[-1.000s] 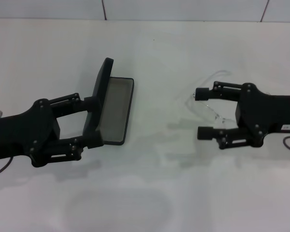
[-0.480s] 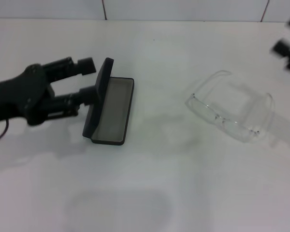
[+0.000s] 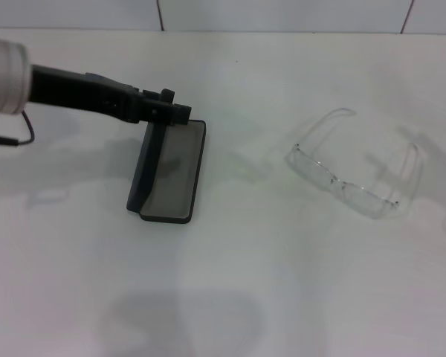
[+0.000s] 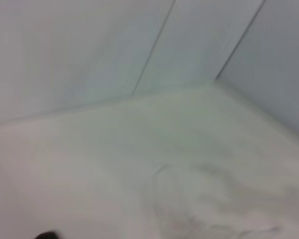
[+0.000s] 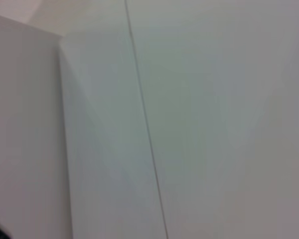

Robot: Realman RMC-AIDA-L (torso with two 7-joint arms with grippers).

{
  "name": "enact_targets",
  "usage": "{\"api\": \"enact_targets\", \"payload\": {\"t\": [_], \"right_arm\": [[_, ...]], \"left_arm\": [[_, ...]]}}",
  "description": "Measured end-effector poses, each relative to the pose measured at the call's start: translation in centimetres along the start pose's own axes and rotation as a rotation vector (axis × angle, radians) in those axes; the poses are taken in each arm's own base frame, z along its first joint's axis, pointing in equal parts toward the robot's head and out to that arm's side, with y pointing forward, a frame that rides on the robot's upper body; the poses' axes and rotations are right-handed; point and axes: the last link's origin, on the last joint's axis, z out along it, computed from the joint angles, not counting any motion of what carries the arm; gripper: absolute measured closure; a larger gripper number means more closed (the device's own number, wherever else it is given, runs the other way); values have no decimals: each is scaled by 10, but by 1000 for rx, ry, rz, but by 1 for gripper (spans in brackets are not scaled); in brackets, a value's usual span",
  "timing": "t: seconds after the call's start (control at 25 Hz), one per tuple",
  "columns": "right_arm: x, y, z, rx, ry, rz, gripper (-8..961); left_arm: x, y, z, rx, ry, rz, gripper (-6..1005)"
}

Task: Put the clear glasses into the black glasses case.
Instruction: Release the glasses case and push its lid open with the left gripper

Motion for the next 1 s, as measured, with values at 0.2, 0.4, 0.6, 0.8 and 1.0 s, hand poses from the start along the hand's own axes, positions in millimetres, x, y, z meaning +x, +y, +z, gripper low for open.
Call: {"api": "enact_targets", "payload": {"t": [0.2,0.4,0.6,0.8,1.0], "right_arm": [[4,-3,-7,40,24,6,111],[7,-7,-10,68,45,-22,111],[8,-11,-10,87,62,-54,112],[7,-13,-9,89,69,-89,112],[8,-17,-7,102,74,-116,112]], "left_arm": [[23,13,18,195,-113,45,293],[38,20,35,317,-198,62,296],[41,20,50,341,-251,38,301],[40,13,59,351,-280,1,309],[33,1,67,390,-323,-14,317]]}}
